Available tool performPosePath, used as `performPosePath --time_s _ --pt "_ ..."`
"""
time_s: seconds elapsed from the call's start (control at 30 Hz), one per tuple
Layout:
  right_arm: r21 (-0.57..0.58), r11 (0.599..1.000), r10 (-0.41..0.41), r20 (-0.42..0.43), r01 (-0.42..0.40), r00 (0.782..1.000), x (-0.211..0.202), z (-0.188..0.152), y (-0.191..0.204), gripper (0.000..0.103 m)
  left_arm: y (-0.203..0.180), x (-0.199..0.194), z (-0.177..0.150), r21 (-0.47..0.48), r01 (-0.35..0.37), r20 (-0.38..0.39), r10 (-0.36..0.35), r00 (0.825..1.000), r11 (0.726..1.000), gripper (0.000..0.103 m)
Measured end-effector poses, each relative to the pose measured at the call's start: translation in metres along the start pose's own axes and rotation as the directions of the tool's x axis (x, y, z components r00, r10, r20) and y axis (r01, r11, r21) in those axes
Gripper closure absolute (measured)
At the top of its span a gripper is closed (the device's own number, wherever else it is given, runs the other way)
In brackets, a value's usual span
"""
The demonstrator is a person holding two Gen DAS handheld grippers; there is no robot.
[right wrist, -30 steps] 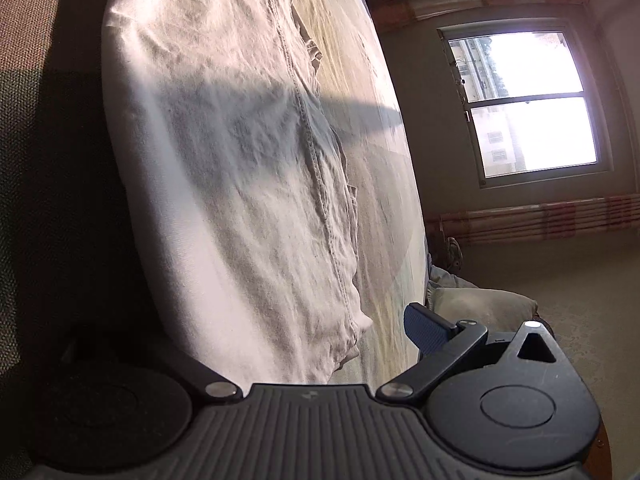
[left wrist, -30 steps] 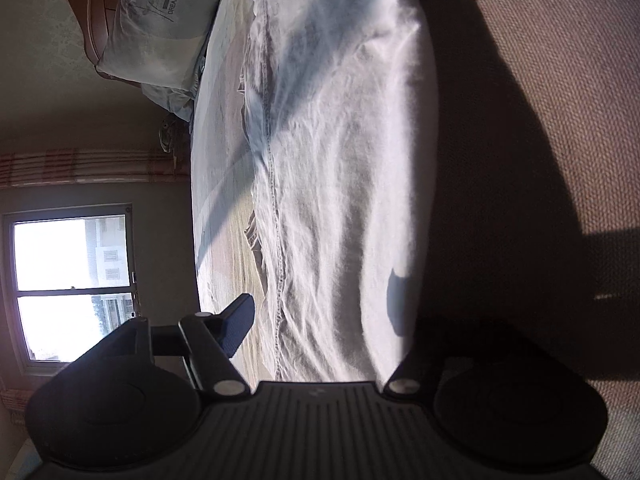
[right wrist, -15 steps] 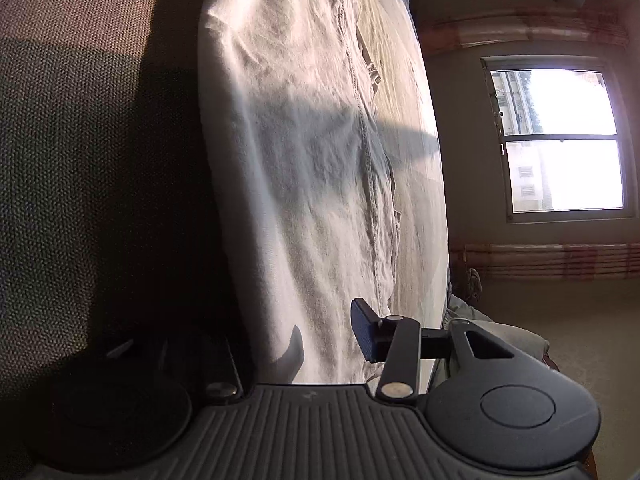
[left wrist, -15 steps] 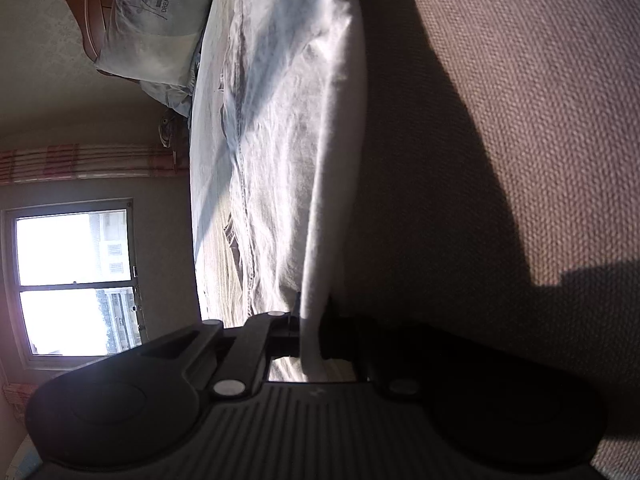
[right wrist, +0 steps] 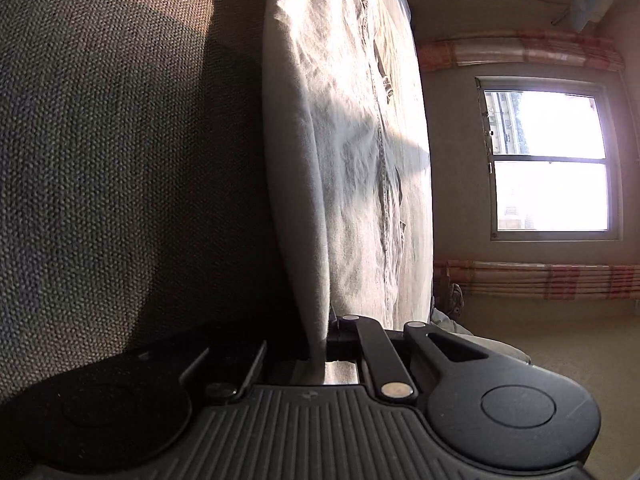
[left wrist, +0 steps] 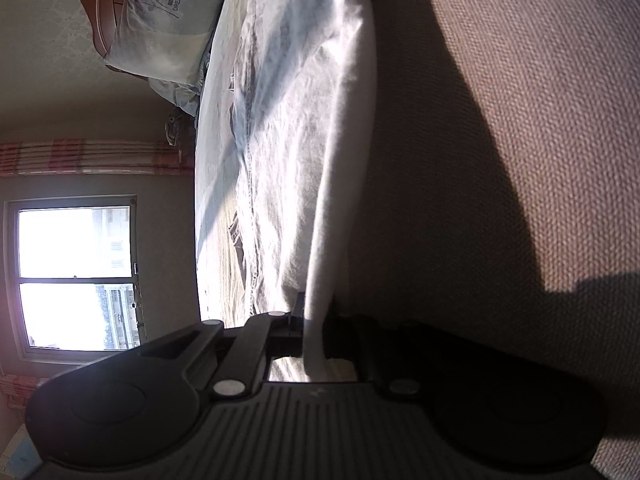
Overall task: Fold clothes
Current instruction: 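Lift the shirt edge with both tools and fold it over the rest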
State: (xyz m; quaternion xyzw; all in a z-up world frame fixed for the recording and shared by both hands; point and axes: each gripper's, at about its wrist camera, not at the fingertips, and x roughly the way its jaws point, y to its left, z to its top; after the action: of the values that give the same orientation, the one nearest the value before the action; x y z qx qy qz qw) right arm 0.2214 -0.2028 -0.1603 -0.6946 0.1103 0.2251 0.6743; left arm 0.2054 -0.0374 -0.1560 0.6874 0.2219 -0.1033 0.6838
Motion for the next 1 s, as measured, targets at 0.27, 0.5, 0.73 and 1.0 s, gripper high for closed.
performPosePath --time_s 0.27,0.5,0.73,1.0 --pt "0.006 0.999 0.037 0.002 -0.037 0.999 -0.006 0.0 -0.013 0.096 0.013 -0.007 -0.004 0.001 -0.008 0.021 0.008 1.0 1.0 0.1" --pt "0.035 0.998 0.048 0.017 -0.049 0.999 -0.031 0.001 -0.019 0.096 0.021 -0.023 -0.009 0.019 -0.03 0.038 0.029 0.999 0.999 0.101" --pt "0.064 0.996 0.059 0.033 -0.061 0.998 -0.056 0.001 -0.025 0.096 0.026 -0.046 -0.01 0.013 -0.031 0.057 0.03 0.998 0.999 0.101" --pt "0.045 0.993 0.111 0.04 -0.112 0.993 -0.1 0.001 -0.015 0.096 0.011 -0.104 -0.012 0.029 -0.026 0.094 0.024 0.995 0.999 0.101"
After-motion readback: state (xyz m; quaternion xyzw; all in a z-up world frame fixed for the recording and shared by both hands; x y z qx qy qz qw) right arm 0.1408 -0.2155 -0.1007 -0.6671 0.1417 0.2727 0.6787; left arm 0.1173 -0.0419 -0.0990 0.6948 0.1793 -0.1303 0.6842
